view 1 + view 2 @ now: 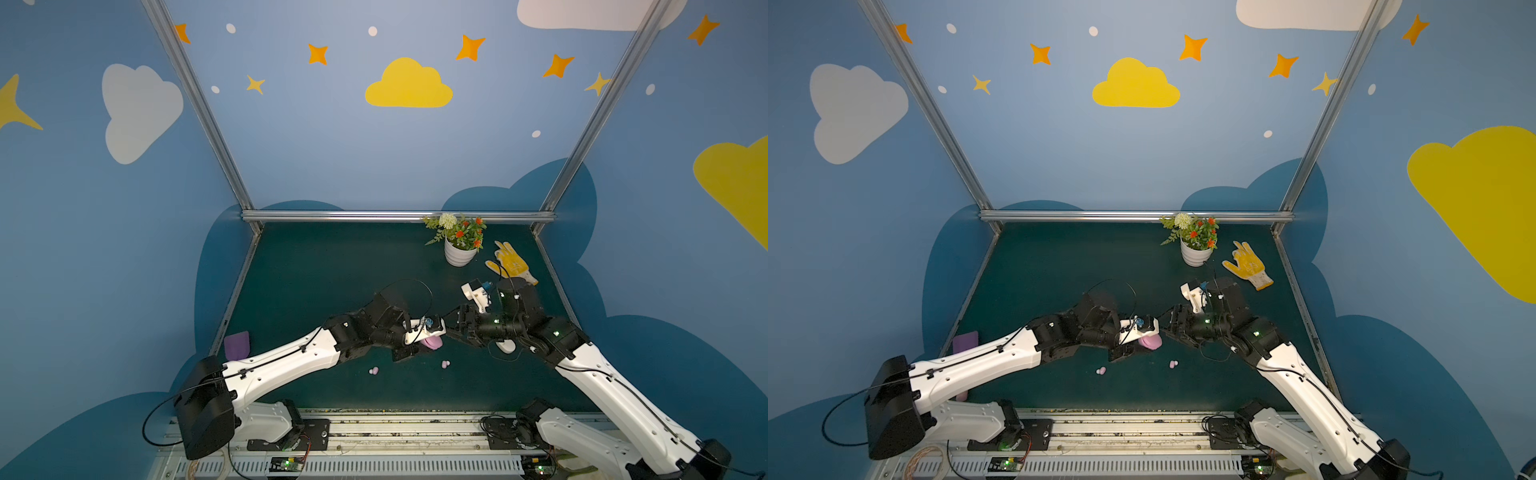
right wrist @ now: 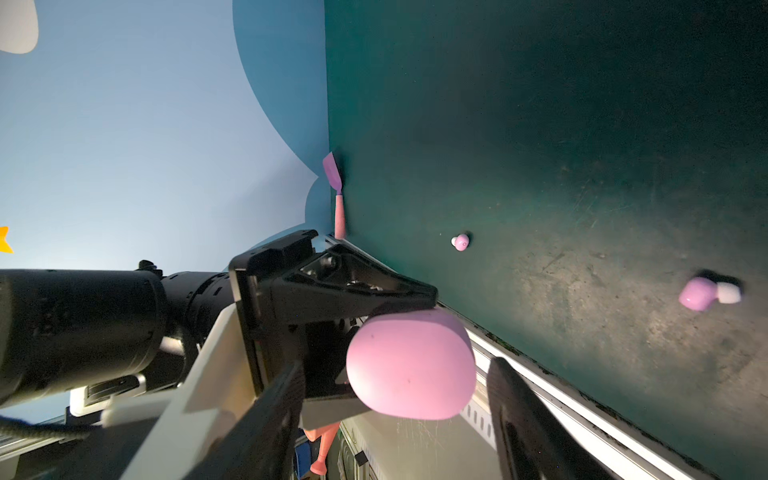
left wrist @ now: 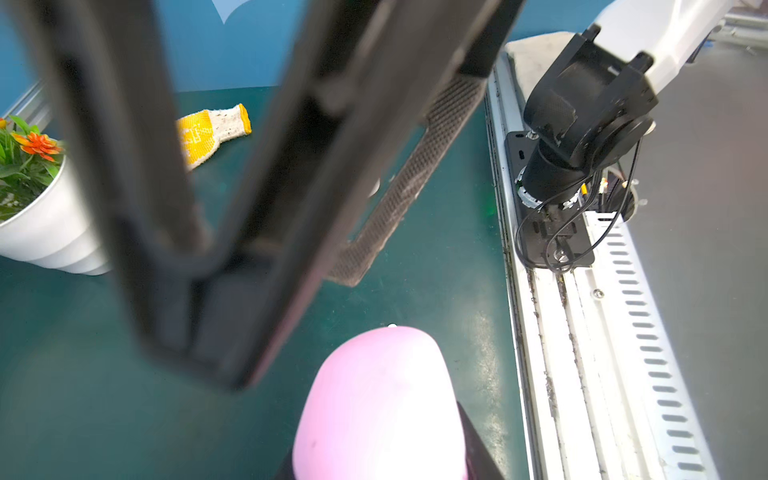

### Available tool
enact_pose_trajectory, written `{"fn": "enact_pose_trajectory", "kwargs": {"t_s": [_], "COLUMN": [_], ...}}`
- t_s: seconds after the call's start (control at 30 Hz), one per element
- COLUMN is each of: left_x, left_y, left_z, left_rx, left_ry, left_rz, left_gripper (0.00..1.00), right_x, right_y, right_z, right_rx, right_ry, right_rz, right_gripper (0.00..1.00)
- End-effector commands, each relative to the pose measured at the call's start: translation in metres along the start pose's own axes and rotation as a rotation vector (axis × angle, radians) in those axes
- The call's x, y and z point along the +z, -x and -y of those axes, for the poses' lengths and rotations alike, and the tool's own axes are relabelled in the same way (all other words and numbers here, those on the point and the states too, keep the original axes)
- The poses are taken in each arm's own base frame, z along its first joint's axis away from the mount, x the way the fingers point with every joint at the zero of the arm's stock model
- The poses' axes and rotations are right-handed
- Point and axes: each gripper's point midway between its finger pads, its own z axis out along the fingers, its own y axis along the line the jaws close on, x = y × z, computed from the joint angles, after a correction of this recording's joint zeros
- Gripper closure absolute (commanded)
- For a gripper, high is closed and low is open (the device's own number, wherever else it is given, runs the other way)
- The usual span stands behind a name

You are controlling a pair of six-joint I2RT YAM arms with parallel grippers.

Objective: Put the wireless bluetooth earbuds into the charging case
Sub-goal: 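Pull the lid open with the right gripper while the left holds the base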

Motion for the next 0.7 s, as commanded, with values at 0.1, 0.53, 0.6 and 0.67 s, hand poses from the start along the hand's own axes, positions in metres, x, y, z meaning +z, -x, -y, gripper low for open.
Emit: {"fn": "enact_pose_trajectory", "kwargs": {"t_s": [0.1, 0.53, 0.6, 0.67], "left_x": [-0.01, -0.009, -0.008, -0.008], "left_y": [0.014, 0.03, 0.031, 0.031], "left_z": [-0.004, 0.017, 0.018, 0.019], "left_rx": [-0.111, -0.26, -0.26, -0.262], "left_ry": [-0.037, -0.262, -0.277, -0.285], "left_rz": [0.091, 0.177, 0.172, 0.171], "left_gripper": [0.84, 0.84, 0.84, 0.85], "right_x": [-0.019, -0.035, -0.034, -0.032], "right_y": [-0.012, -0.023, -0.023, -0.024], "right_z": [0.021, 0.004, -0.002, -0.006], "right_rx": [-0.116, -0.513, -0.559, -0.598], "right_ry": [-0.127, -0.101, -0.1, -0.1], "right_rz": [0.005, 0.08, 0.073, 0.059], "right_gripper": [0.32, 0.32, 0.32, 0.32]}}
